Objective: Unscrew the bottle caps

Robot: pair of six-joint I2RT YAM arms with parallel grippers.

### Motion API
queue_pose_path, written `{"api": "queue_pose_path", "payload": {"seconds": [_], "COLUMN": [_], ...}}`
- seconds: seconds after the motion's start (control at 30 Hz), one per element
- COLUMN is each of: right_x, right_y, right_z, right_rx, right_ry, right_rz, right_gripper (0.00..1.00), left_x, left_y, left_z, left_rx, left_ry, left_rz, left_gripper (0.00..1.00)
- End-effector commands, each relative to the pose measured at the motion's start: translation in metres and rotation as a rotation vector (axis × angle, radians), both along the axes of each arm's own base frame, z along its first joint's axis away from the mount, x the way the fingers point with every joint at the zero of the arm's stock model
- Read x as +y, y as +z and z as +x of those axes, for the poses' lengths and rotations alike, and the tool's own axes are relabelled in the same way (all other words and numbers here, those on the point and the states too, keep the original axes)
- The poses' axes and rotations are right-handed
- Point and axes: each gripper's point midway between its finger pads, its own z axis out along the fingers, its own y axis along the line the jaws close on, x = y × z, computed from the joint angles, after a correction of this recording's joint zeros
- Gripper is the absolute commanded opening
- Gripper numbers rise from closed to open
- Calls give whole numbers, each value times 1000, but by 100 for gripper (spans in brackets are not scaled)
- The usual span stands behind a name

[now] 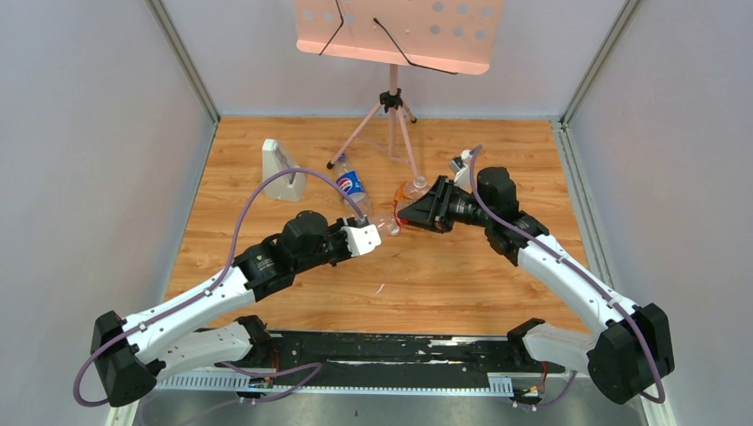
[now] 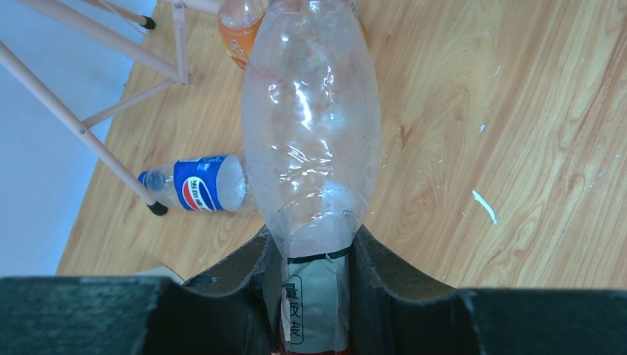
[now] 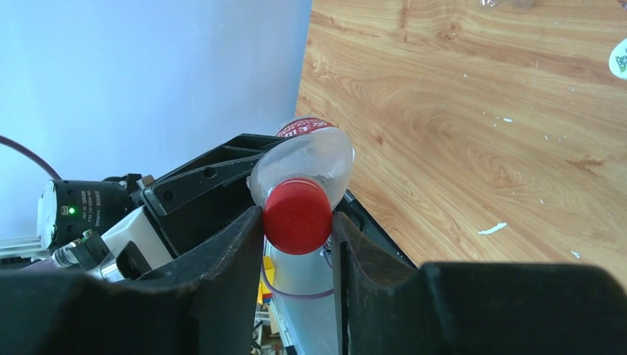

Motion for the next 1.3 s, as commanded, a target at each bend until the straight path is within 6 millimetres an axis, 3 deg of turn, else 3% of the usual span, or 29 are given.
{"api": "queue_pose_path", "payload": {"seconds": [0.0, 0.27, 0.5, 0.77, 1.1, 1.27], "right_x": [6, 4, -3, -11, -15, -17], "right_y": [24, 33, 36, 35, 22, 20], "right_z": [0, -8, -30, -50, -97, -105], "right_rx": [-90, -330, -714, -1002, -1368, -1567], "right_ry": [50, 137, 272, 367, 635, 670], "right_rz": [48, 20, -23, -53, -9, -27], "right_gripper": [21, 0, 0, 0, 0, 0], "left_x": [-7, -14, -33, -33, -39, -36], "left_y": [12, 12, 32, 50, 67, 76], "left_z": [-1, -10, -45, -67, -100, -111], "left_rx": [-32, 24, 155, 257, 385, 462], "left_ry": [-26, -55, -243, -386, -584, -660], "left_rz": [-38, -79, -199, -270, -348, -385], "left_gripper": [0, 0, 0, 0, 0, 0]}}
